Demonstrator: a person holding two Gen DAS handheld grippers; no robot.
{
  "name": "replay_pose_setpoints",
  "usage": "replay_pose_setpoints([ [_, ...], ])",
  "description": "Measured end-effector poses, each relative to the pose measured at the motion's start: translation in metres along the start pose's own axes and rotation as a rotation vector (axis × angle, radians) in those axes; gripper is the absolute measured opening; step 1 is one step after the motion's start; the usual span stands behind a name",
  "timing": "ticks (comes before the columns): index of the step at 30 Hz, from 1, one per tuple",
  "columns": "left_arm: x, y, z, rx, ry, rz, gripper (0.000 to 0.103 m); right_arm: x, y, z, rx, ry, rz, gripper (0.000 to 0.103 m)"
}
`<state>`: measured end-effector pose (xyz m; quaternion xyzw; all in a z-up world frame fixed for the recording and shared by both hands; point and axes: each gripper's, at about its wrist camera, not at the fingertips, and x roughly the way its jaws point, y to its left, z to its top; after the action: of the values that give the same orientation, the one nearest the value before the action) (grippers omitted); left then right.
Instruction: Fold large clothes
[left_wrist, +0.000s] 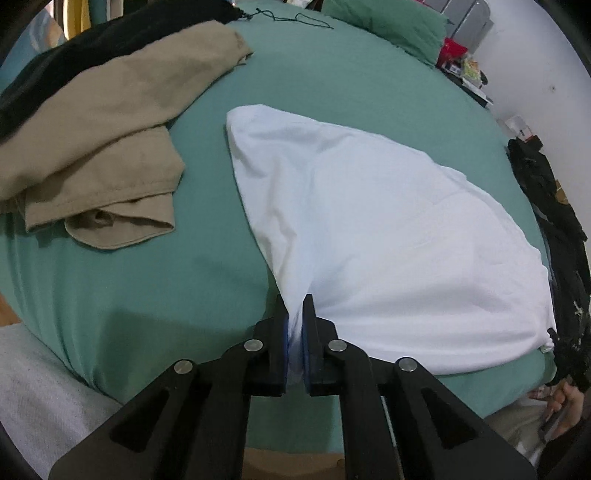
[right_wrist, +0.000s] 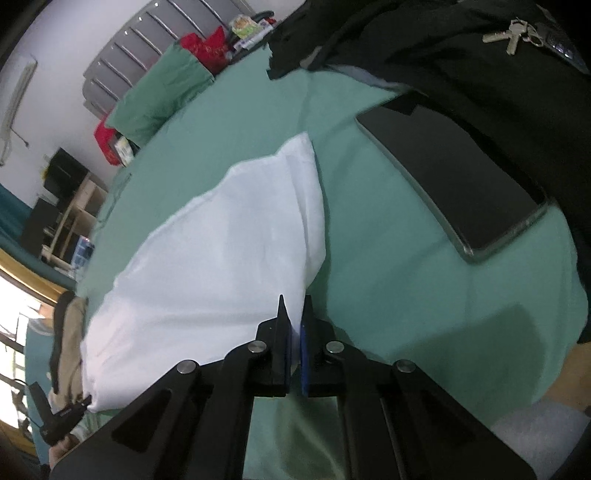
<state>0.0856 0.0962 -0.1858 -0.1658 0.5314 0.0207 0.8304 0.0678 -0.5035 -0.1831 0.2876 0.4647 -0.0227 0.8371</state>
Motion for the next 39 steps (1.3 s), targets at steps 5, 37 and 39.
replay_pose_setpoints([
  [5, 0.0, -0.006, 0.001, 0.008, 0.006, 0.019, 0.018, 0.002, -0.003, 0.002, -0.013, 0.0, -0.026, 0.005],
  [37, -0.06, -0.08, 0.003, 0.159, -0.195, -0.036, 0.044, -0.027, 0.041, -0.003, -0.194, -0.155, -0.053, 0.077],
  [39, -0.055, -0.094, 0.007, 0.179, -0.201, -0.067, 0.044, -0.023, 0.035, -0.001, -0.15, -0.142, -0.028, 0.077],
])
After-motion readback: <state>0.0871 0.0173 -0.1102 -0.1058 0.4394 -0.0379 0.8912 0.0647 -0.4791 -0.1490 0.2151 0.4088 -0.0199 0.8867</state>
